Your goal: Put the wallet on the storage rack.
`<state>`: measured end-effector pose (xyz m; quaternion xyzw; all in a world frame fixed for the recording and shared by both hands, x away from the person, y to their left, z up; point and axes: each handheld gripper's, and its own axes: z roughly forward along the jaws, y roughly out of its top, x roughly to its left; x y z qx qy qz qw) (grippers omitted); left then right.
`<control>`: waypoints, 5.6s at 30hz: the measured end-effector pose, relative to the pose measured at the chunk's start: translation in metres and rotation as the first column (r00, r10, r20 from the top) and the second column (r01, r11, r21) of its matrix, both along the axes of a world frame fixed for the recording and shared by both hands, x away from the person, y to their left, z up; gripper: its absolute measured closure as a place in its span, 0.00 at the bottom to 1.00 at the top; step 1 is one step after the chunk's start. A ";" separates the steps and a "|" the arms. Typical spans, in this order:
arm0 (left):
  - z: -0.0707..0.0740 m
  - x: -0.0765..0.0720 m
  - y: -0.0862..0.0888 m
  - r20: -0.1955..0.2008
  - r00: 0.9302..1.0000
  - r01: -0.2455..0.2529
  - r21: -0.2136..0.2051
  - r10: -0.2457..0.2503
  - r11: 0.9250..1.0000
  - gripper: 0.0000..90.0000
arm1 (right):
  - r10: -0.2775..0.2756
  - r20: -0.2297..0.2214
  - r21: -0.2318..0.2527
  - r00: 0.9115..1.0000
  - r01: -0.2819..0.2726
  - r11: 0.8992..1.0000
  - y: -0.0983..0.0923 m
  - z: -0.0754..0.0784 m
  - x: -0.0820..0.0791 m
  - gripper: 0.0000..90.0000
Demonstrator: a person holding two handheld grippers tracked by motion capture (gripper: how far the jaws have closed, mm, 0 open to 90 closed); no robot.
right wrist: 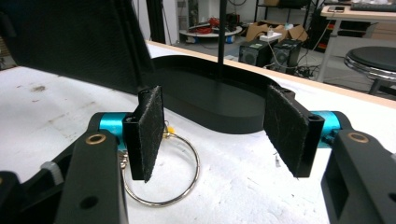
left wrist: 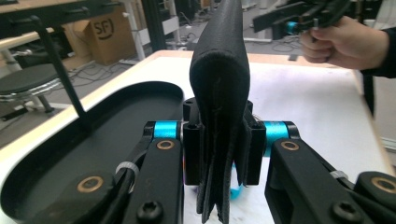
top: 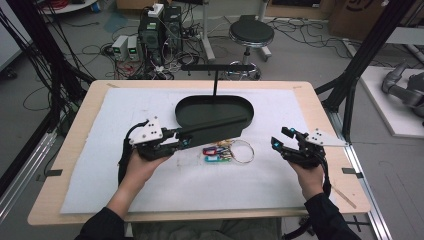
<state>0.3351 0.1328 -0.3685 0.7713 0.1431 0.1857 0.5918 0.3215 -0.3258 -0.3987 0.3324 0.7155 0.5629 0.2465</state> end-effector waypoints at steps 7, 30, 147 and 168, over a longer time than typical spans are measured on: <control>0.004 0.013 -0.009 0.007 0.999 -0.032 -0.005 0.032 0.999 0.84 | -0.020 0.002 0.005 1.000 0.020 1.000 -0.005 0.000 0.000 0.44; -0.007 0.058 -0.028 0.017 0.990 -0.137 0.018 0.137 0.990 0.84 | -0.056 0.005 0.002 0.998 0.056 0.998 -0.009 -0.002 0.001 0.44; -0.023 0.030 0.024 -0.054 0.959 -0.279 -0.048 0.277 0.959 0.36 | -0.056 -0.015 0.000 0.998 0.056 0.998 -0.010 -0.006 0.004 0.42; -0.039 -0.033 0.046 -0.062 0.956 -0.288 -0.021 0.286 0.957 0.25 | -0.098 -0.023 0.009 0.995 0.098 0.995 -0.010 -0.004 0.006 0.39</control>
